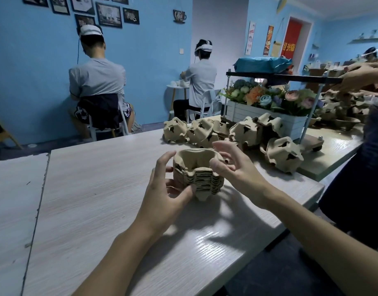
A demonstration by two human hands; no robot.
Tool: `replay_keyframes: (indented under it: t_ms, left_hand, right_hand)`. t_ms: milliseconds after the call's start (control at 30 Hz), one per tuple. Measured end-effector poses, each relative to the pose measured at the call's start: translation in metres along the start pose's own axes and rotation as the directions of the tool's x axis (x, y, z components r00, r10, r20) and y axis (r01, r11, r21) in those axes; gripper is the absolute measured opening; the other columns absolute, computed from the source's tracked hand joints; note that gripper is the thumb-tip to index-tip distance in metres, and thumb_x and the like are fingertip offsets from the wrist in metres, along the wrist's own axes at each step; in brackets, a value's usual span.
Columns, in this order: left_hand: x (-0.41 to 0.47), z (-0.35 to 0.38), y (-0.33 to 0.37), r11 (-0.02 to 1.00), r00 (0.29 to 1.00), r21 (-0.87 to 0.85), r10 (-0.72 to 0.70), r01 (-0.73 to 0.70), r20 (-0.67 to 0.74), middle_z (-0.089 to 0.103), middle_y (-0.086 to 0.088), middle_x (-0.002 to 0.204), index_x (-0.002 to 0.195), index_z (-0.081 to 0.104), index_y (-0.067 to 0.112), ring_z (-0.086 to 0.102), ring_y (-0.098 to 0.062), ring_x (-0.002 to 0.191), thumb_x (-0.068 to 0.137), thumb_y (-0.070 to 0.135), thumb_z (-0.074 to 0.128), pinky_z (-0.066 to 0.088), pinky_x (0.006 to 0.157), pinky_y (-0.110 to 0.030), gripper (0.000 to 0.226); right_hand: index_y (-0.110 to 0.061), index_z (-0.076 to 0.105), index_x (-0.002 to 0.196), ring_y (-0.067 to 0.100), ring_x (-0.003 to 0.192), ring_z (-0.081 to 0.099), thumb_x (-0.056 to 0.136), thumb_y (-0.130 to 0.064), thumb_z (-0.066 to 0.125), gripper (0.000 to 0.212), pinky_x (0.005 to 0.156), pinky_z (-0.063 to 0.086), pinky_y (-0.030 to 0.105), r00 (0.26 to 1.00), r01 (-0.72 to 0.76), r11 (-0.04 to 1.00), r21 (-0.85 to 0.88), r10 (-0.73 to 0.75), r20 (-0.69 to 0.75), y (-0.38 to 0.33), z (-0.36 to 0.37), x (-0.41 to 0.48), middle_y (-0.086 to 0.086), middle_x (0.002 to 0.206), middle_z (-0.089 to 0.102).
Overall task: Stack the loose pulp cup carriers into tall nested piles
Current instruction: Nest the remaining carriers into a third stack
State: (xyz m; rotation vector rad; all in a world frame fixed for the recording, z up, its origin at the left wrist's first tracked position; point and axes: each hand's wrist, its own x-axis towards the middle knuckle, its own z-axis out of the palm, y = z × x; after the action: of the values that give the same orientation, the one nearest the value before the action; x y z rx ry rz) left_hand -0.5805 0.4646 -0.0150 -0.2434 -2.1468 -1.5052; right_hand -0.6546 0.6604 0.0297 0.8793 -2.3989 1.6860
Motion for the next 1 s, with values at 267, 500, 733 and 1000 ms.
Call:
replay_keyframes:
  t_ms: [267,500,733,1000]
  left_hand:
    - [0.0,0.003,-0.005,0.998,0.998,0.068,0.0,-0.004,0.055,0.049,0.011,0.12,0.117,0.054,0.053,0.064,-0.017,0.105,0.085,0.027,0.077,0.056,0.092,-0.043,0.047]
    - [-0.003,0.008,0.001,0.995,0.997,0.1,-0.008,0.0,0.076,0.047,0.015,0.122,0.121,0.053,0.05,0.062,-0.013,0.103,0.087,0.028,0.075,0.055,0.094,-0.039,0.046]
    - [-0.004,0.008,-0.001,0.994,0.997,0.112,-0.02,0.012,0.078,0.047,0.014,0.124,0.123,0.052,0.05,0.064,-0.016,0.103,0.087,0.028,0.075,0.056,0.093,-0.043,0.049]
    - [-0.003,0.009,-0.001,0.994,0.997,0.11,-0.017,0.009,0.077,0.047,0.013,0.126,0.123,0.052,0.048,0.066,-0.016,0.098,0.087,0.025,0.075,0.059,0.086,-0.037,0.048]
  right_hand:
    - [-0.021,0.052,0.131,0.009,0.121,0.054,0.084,-0.05,0.063,0.055,0.103,0.045,0.031,0.985,0.0,0.986,-0.169,-0.029,-0.172,0.023,-0.045,-0.009,-0.005,0.132,0.057]
    - [-0.017,0.049,0.134,0.03,0.123,0.044,0.08,-0.018,0.075,0.06,0.101,0.043,0.054,0.874,-0.21,0.859,-0.467,-0.049,-0.483,0.069,-0.128,0.009,0.009,0.128,0.054]
    - [-0.031,0.038,0.145,0.03,0.128,0.048,0.078,0.0,0.068,0.079,0.103,0.046,0.051,0.928,-0.293,0.816,-0.498,0.117,-0.354,0.084,-0.167,0.016,0.013,0.138,0.054]
    - [-0.012,0.047,0.138,0.02,0.108,0.055,0.084,-0.005,0.074,0.061,0.086,0.045,0.024,0.94,-0.148,0.861,-0.487,-0.032,-0.341,0.066,-0.157,0.004,0.015,0.121,0.06]
